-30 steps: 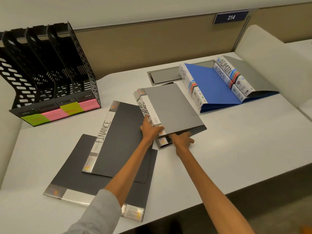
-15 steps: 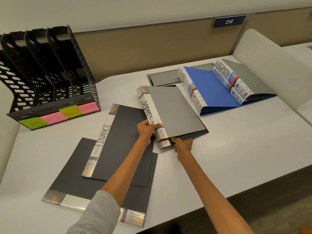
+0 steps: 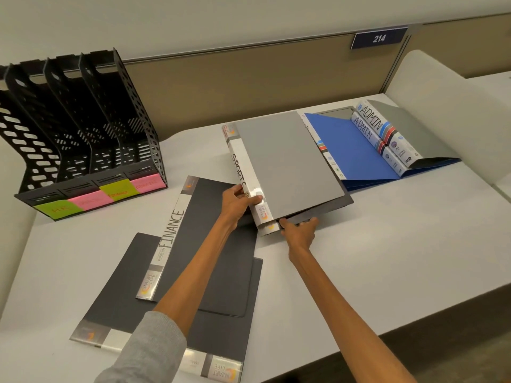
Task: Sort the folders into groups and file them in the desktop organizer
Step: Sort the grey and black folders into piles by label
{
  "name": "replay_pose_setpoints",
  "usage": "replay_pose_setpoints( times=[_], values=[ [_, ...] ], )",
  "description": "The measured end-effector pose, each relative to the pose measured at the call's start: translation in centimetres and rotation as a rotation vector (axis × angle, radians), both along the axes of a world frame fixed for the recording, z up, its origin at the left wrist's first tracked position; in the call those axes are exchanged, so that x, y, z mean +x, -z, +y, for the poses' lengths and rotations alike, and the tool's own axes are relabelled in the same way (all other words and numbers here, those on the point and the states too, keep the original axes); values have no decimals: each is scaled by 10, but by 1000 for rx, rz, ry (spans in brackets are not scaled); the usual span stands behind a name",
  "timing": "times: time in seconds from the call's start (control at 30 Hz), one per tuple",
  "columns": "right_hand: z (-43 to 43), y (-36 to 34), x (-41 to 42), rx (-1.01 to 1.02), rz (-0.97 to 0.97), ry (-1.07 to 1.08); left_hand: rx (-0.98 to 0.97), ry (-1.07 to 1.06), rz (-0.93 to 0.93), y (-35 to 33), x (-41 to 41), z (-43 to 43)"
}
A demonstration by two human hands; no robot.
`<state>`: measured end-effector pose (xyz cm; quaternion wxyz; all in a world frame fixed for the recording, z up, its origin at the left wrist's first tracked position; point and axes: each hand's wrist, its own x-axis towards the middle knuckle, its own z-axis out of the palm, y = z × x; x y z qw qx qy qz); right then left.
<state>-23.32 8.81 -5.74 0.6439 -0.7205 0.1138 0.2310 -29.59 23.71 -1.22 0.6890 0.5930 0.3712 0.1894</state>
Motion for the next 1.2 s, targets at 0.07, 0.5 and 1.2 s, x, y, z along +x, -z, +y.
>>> replay_pose_setpoints(
  times=[0.07, 0.5, 1.2],
  values=[
    [1, -2, 8, 47, -14, -12, 29, 34, 10, -1, 10, 4],
    [1, 7, 5, -201, -42, -299, 160, 97, 171, 36, 15, 13],
    [2, -4, -45, -540, -381, -729, 677, -222, 416, 35, -75, -8]
  ],
)
